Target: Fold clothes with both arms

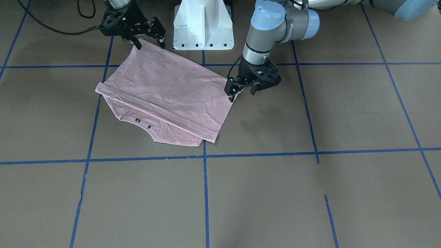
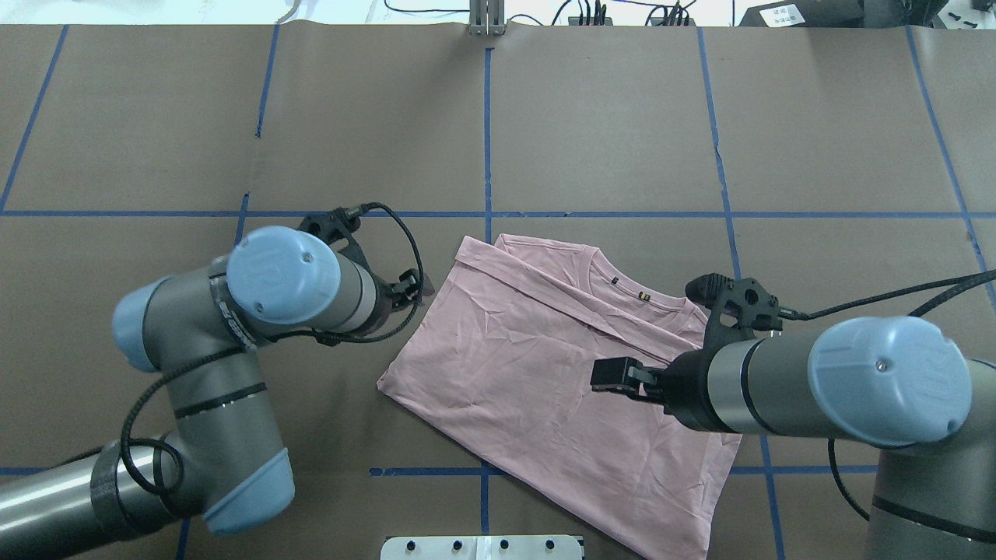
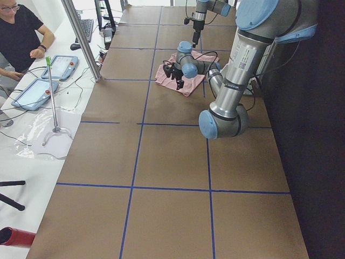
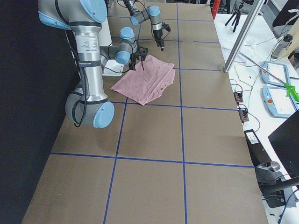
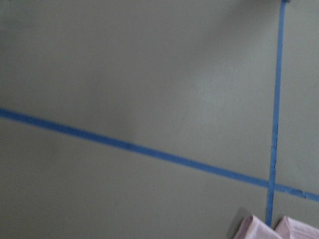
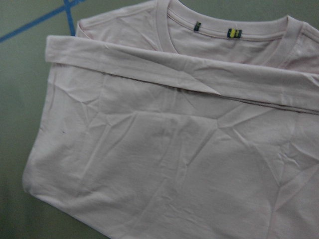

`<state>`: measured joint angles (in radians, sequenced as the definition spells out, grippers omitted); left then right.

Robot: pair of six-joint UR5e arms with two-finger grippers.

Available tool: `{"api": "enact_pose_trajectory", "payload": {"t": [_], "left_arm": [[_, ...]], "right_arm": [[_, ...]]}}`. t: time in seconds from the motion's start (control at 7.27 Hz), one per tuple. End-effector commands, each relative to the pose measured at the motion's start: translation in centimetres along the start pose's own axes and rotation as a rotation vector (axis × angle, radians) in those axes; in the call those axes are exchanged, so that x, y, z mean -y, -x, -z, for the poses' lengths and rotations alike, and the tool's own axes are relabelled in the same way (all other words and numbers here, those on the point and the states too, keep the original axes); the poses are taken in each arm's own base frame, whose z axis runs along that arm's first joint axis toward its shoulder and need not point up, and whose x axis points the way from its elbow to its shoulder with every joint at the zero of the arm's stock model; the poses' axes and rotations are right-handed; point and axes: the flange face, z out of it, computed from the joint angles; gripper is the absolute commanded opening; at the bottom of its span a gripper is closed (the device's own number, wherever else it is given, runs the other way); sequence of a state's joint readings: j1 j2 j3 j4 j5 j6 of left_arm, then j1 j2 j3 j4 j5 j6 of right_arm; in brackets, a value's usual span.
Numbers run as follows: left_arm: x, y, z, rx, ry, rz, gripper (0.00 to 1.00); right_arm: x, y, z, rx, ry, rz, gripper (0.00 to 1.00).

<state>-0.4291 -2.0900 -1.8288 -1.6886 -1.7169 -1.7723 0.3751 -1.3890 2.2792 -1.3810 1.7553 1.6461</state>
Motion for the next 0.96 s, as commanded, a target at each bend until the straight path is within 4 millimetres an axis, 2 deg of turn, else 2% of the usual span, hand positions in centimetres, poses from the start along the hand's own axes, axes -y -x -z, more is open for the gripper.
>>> {"api": "enact_pose_trajectory", "payload": {"t": [0.0, 0.41, 0.83], "left_arm": [[-5.5, 0.8, -1.8, 0.063, -0.001, 0.057, 0.94], [-6.5, 1.6, -3.2, 0.088, -0.008, 0.057, 0.94], [-6.7, 1.8, -3.5, 0.094, -0.010, 0.056, 0.92]], "right_arm": [[2.3, 1.5, 1.4, 0.041, -0.049, -0.019, 1.00], [2.3, 1.4, 1.2, 0.037, -0.050, -0.023, 1.00], [2.3, 1.4, 1.1, 0.034, -0.049, -0.025, 1.00]]}}
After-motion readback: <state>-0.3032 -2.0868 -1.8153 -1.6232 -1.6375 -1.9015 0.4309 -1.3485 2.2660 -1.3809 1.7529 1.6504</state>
